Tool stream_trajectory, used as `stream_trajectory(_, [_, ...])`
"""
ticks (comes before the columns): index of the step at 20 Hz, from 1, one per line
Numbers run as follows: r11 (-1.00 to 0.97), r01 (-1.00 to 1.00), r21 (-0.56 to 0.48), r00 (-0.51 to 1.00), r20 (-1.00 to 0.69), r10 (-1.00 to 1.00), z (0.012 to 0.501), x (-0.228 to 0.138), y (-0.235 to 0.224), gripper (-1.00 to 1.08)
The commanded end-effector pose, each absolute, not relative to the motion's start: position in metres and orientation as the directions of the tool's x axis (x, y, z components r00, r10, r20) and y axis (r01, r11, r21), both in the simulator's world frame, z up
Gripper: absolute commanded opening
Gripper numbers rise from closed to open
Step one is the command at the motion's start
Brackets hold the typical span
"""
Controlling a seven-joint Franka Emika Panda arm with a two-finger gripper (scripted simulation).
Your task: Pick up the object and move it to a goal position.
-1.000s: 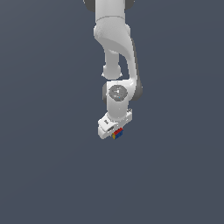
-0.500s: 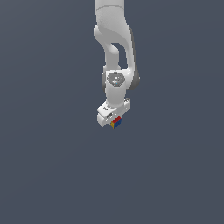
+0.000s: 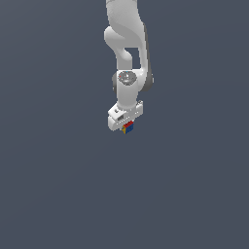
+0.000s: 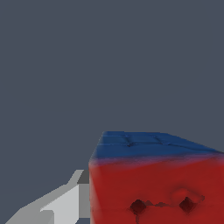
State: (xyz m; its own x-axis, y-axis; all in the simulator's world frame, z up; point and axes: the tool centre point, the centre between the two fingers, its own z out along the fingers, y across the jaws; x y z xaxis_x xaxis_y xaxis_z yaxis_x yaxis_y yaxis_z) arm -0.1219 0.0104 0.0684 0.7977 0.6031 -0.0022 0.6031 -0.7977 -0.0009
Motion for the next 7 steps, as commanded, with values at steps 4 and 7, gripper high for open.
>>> stream_trajectory(4, [-0.798,0.603,0.000,0.798,-0.001,0.603,0.0717,-0.1341,0.0091,-1.00])
stream_trajectory(7, [-0.798,0.603,0.000,0.798,-0.001,0.603,0.0721,-0.1357,0.0090,-1.00])
